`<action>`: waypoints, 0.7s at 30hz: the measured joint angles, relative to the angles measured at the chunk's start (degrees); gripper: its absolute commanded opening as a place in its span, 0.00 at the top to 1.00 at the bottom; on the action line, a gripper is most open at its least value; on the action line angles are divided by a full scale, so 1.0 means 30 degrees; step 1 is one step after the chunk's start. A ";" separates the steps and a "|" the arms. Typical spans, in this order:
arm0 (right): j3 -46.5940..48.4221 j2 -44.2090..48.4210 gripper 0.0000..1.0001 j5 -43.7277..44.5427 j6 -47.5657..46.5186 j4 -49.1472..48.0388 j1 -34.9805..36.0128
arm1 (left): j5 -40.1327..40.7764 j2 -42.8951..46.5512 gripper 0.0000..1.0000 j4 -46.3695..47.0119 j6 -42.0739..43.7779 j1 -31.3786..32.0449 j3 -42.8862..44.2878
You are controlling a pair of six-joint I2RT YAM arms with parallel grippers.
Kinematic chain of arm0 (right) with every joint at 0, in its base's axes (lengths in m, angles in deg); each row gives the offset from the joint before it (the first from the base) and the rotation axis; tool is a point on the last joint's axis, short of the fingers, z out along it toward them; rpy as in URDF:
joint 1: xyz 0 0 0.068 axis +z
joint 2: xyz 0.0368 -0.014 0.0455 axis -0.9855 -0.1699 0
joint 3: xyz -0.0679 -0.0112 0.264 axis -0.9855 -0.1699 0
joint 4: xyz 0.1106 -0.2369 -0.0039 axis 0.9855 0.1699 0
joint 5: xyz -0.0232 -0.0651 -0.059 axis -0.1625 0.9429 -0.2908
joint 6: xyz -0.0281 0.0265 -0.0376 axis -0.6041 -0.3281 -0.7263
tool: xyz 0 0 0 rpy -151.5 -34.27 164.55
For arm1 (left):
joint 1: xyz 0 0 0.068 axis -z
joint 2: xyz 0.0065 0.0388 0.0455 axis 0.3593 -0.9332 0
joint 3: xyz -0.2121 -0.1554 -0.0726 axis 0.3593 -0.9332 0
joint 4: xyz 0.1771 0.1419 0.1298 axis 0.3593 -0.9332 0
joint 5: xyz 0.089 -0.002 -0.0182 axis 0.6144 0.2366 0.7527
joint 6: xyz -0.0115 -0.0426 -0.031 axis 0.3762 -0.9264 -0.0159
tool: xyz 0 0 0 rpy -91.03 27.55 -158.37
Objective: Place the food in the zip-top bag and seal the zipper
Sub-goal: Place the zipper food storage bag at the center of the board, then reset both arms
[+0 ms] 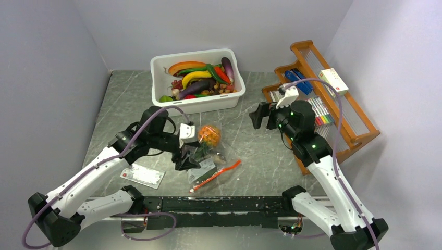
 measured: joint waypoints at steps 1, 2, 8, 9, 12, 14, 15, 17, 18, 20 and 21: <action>0.0051 0.0248 0.00 0.0437 0.0423 0.0080 0.0000 | 0.0772 0.0233 0.03 0.0619 -0.0736 0.0000 0.0000; 0.0153 0.0386 0.00 0.0787 0.0772 0.0197 0.0000 | 0.1399 0.0393 0.00 0.1100 -0.1326 0.0000 0.0000; 0.1923 0.0488 0.00 0.2463 0.3293 0.1858 -0.0015 | 0.7402 0.1428 0.00 0.3789 -0.5756 0.0007 0.0000; 0.2076 0.0539 0.00 0.2484 0.3606 0.2011 -0.0015 | 0.8612 0.1647 0.00 0.4073 -0.6470 0.0007 0.0000; 0.2142 0.0838 0.00 0.3009 0.4561 0.2550 -0.0015 | 1.2626 0.2368 0.01 0.4736 -0.8648 0.0000 0.0233; 0.2149 0.0991 0.00 0.3796 0.5107 0.2994 -0.0022 | 1.4775 0.2637 0.01 0.4932 -0.9697 0.0007 0.0568; 0.2186 0.1020 0.00 0.4262 0.5333 0.3257 -0.0022 | 1.5956 0.2732 0.01 0.5027 -1.0229 0.0007 0.0823; 0.2514 0.0947 0.00 0.5187 0.5559 0.3810 -0.0022 | 1.8032 0.2834 0.01 0.5166 -1.1132 0.0000 0.1355; 0.2776 0.0860 0.00 0.5493 0.5595 0.4000 -0.0022 | 1.8841 0.2863 0.01 0.5166 -1.1497 0.0000 0.1574; 0.3548 0.0714 0.00 0.5872 0.5450 0.4313 -0.0036 | 2.0553 0.2900 0.01 0.5115 -1.2284 0.0000 0.2157; 0.3949 0.0692 0.00 0.5887 0.5340 0.4350 -0.0036 | 2.1150 0.2892 0.01 0.5064 -1.2488 0.0000 0.2463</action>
